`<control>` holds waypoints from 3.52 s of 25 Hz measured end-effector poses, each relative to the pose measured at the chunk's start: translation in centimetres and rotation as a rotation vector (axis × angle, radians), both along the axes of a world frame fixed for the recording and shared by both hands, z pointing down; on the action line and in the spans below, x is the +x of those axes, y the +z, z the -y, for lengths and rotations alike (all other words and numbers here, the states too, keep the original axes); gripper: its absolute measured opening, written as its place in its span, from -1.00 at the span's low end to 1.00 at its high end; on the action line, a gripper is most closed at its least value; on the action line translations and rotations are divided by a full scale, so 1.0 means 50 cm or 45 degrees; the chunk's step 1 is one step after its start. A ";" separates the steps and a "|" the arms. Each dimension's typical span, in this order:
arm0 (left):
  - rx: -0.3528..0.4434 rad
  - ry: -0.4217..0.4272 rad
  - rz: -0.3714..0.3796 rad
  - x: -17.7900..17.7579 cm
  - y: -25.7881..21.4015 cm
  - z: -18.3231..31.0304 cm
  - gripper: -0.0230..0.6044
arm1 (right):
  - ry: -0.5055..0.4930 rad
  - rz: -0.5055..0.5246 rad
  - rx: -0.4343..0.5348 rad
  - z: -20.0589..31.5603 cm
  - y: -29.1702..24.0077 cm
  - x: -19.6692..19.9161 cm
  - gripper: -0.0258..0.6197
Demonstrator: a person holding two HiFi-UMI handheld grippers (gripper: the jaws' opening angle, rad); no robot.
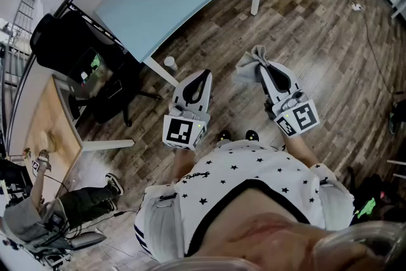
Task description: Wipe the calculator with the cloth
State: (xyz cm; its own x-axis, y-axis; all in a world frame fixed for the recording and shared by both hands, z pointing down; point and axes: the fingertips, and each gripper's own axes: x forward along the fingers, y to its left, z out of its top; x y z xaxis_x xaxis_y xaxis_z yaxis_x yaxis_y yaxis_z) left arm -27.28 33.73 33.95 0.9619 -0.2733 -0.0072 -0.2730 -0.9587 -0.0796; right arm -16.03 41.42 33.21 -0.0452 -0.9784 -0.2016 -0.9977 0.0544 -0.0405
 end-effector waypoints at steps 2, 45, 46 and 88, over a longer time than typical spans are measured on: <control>0.006 -0.016 0.000 -0.009 -0.001 0.010 -0.83 | 0.002 -0.005 0.001 0.003 -0.001 -0.004 -0.84; -0.037 -0.038 0.091 -0.002 0.070 0.223 -0.83 | -0.079 0.122 -0.148 0.221 0.058 -0.016 -0.83; -0.043 -0.064 0.101 0.001 0.075 0.233 -0.83 | -0.103 0.126 -0.149 0.234 0.061 -0.008 -0.83; 0.024 -0.412 0.293 0.479 0.095 0.466 -0.83 | -0.380 0.377 -0.138 0.564 0.133 0.543 -0.83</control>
